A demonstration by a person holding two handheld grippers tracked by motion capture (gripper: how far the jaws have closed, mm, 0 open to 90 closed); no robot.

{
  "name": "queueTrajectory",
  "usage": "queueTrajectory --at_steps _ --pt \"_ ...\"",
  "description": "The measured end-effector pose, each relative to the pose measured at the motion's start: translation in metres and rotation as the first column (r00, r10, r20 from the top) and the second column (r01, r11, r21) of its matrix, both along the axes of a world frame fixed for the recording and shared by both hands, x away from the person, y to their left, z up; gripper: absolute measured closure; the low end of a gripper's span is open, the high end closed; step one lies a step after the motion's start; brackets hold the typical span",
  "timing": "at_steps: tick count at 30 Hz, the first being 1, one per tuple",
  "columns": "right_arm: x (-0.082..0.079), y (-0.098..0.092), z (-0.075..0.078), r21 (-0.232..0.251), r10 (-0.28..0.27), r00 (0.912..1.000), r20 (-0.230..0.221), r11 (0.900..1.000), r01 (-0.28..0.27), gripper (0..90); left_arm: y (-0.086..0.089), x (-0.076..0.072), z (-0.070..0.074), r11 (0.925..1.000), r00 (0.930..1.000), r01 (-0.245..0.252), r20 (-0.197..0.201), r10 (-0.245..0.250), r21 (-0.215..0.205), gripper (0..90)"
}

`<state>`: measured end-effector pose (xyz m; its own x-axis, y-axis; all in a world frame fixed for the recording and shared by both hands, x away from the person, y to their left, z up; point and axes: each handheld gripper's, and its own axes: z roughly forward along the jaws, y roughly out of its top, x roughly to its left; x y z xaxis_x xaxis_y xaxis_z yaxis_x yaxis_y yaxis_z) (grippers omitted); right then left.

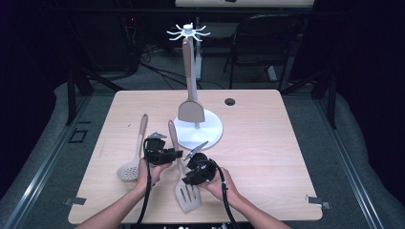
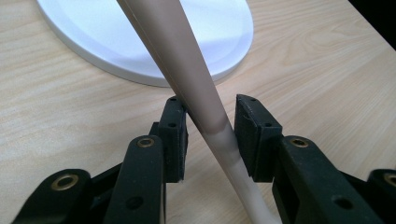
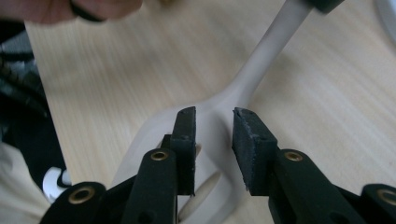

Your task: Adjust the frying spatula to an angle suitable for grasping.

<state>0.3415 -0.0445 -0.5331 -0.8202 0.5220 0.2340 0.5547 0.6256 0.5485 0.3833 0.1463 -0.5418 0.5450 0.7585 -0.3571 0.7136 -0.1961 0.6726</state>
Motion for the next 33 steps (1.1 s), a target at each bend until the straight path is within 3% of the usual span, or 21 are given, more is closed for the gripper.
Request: queueTrajectory --at_steps 5,18,26,33 --pt "0.005 0.004 0.000 0.044 -0.043 0.9981 0.045 0.998 0.041 67.5 0.001 -0.003 0.004 0.9998 0.9999 0.002 0.014 -0.002 -0.020 66.4" --pt "0.012 0.001 -0.004 0.086 -0.066 0.9964 0.052 0.994 0.062 72.9 0.003 -0.010 0.011 0.9981 0.9992 0.010 0.039 -0.008 -0.061 68.4" --pt "0.018 0.000 -0.009 0.127 -0.076 0.9969 0.020 0.989 0.073 65.5 0.002 -0.013 0.014 0.9969 0.9983 0.015 0.058 -0.011 -0.077 69.2" --pt "0.016 0.002 -0.010 0.129 -0.086 0.9956 0.035 0.988 0.081 71.1 0.003 -0.014 0.016 0.9963 0.9973 0.027 0.071 -0.022 -0.082 68.4"
